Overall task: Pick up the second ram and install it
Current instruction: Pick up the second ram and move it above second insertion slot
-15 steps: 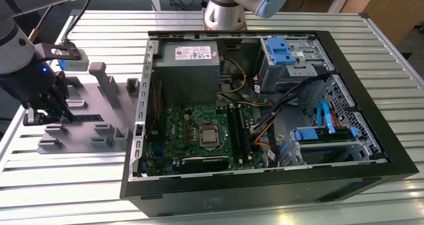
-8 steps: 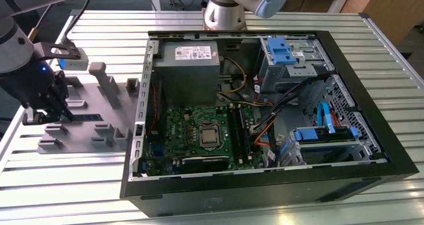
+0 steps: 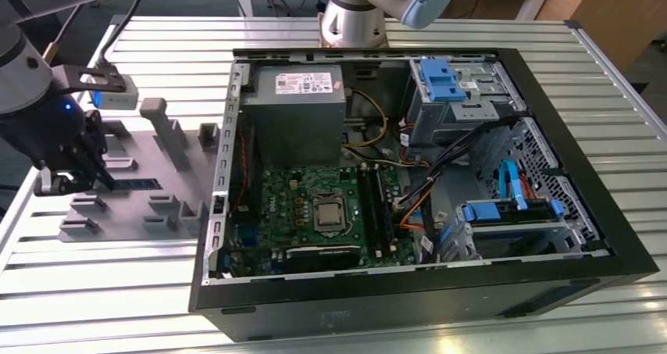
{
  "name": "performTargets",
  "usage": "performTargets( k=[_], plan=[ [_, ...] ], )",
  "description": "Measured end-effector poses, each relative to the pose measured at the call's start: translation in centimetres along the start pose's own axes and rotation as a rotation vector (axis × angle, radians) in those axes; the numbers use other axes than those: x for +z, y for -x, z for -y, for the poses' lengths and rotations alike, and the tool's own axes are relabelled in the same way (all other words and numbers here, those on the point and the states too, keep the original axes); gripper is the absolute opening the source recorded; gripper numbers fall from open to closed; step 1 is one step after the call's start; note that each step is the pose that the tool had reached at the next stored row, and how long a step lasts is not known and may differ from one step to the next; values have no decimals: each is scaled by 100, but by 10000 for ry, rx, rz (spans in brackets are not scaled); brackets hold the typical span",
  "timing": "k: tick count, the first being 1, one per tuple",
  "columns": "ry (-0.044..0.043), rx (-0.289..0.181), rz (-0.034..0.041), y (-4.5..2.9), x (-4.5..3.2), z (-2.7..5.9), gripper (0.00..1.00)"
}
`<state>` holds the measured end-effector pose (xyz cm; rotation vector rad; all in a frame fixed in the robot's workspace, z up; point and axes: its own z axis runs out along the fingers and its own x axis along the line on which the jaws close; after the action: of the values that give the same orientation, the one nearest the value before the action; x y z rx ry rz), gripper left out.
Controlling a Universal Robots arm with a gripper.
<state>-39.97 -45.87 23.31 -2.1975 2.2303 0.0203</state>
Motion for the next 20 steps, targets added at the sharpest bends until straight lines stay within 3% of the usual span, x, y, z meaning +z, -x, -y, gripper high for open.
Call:
performTargets(
  k=[20],
  plan=[
    [0,0,-1,1,-57,0,14]
  ],
)
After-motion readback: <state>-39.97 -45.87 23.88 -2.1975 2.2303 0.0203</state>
